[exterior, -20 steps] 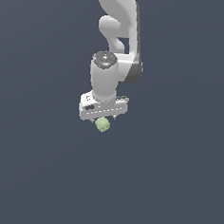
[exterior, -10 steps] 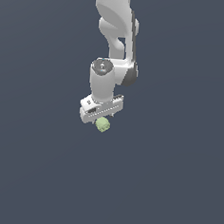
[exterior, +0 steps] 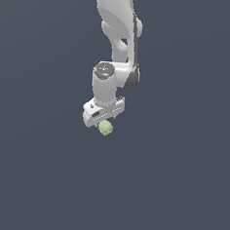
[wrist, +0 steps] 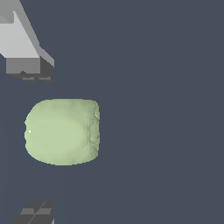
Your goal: Pick up the object and move it to a goal position.
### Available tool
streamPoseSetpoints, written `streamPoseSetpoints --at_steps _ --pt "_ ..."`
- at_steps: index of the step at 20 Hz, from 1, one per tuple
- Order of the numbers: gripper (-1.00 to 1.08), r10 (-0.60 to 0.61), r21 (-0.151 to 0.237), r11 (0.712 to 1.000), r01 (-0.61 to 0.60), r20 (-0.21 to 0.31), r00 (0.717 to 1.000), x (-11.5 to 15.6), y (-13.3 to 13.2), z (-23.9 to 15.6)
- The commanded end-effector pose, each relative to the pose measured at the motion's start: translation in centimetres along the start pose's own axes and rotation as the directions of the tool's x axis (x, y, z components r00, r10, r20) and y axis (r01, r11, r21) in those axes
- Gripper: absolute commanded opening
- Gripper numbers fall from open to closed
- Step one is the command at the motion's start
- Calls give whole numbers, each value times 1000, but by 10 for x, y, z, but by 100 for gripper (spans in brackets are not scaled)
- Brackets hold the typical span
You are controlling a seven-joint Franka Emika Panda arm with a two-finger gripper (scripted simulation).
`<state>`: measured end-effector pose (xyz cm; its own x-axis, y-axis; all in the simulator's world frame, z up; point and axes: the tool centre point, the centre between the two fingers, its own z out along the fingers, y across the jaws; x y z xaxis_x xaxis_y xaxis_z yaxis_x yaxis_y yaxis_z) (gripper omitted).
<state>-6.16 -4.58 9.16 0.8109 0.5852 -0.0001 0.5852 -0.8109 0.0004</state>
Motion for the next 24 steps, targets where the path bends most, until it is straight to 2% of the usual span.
streamPoseSetpoints --at_steps 1,6,15,20,21,24 --pt "100 -7 0 1000 7 0 1000 -1 0 1" --pt "100 -3 0 1000 3 0 1000 -1 0 6" --pt "100 -7 0 1000 7 0 1000 -1 -1 44" --pt "100 -7 0 1000 7 0 1000 -1 0 51" --pt "-100 -7 0 1000 7 0 1000 -1 0 51" --pt "-100 -7 0 1000 7 0 1000 -1 0 51"
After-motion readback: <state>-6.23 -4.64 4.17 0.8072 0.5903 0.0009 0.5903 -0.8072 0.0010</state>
